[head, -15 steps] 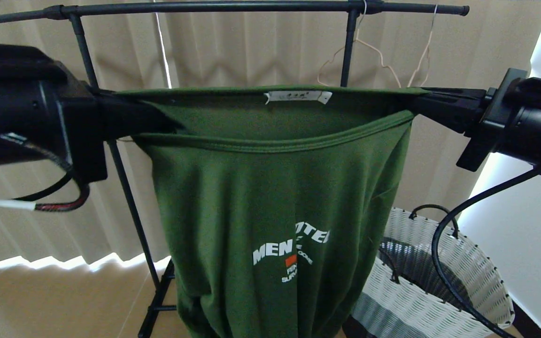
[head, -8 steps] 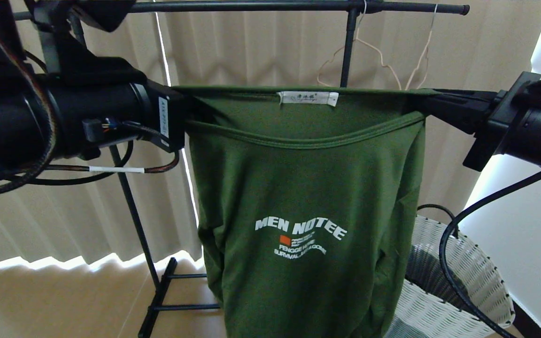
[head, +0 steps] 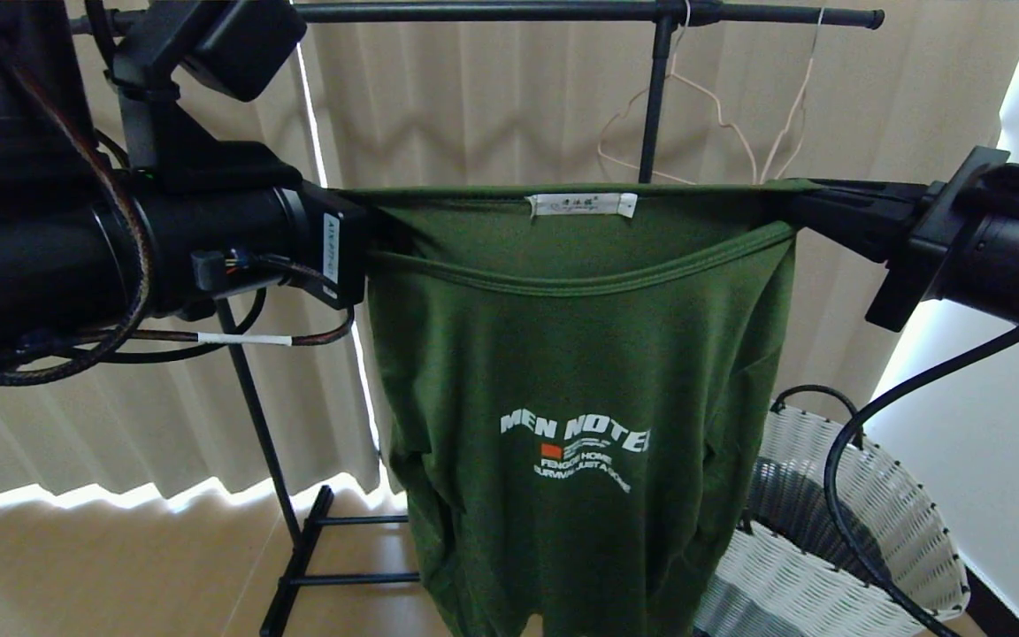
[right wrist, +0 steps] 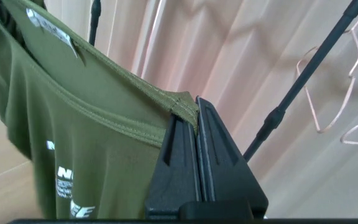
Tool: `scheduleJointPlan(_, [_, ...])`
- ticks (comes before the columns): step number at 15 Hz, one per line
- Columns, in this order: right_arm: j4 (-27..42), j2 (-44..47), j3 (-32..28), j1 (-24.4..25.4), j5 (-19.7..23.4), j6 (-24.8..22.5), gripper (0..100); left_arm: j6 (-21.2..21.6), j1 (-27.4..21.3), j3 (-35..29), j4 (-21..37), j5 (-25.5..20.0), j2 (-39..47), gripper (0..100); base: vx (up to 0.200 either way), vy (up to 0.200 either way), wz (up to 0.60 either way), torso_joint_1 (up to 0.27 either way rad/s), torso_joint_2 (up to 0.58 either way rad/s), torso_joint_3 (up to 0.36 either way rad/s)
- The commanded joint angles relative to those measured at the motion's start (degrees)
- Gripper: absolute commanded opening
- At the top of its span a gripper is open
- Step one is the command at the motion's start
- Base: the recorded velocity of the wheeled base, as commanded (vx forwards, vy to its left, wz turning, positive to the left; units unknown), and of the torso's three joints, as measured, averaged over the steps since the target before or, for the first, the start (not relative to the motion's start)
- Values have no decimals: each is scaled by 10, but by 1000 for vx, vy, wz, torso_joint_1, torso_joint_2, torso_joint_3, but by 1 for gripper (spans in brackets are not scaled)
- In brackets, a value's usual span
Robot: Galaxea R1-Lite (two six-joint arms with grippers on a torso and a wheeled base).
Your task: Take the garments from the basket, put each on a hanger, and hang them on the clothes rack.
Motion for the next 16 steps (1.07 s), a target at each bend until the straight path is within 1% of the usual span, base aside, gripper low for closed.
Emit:
scheduleJointPlan(1, [-1,-1,2,0,1,0,0,0,0,0,-1,0,1,0,0,0,0,0,0,0])
scheduleJointPlan(5, [-1,-5,6,0,1,0,0,-3,0,2,-1,0,-11,0,0,0,0,0,0,0])
scheduleJointPlan(6, [0,-5,6,0,1,0,100,-3,0,3,-1,0,-11,0,0,0,0,0,0,0])
scheduleJointPlan(8, [-1,-6,12,0,1,1,100,-3,1,4,0,1,-8,0,0,0,0,0,0,0])
scheduleJointPlan(10, [-8,-21,50,0,2,1,100,1,15,13,1,30,-4,0,0,0,0,0,0,0])
scheduleJointPlan(11, [-8,-41,74,1,5,1,100,-1,18,14,1,56,0,0,0,0,0,0,0,0])
scheduleJointPlan(12, [-8,-45,77,2,6,1,100,-1,20,14,1,61,2,0,0,0,0,0,0,0])
scheduleJointPlan(13, [-6,-58,84,2,7,1,100,-1,33,11,0,74,9,0,0,0,0,0,0,0])
scheduleJointPlan(16, [-5,-73,92,3,8,3,100,0,55,12,0,78,17,0,0,0,0,0,0,0])
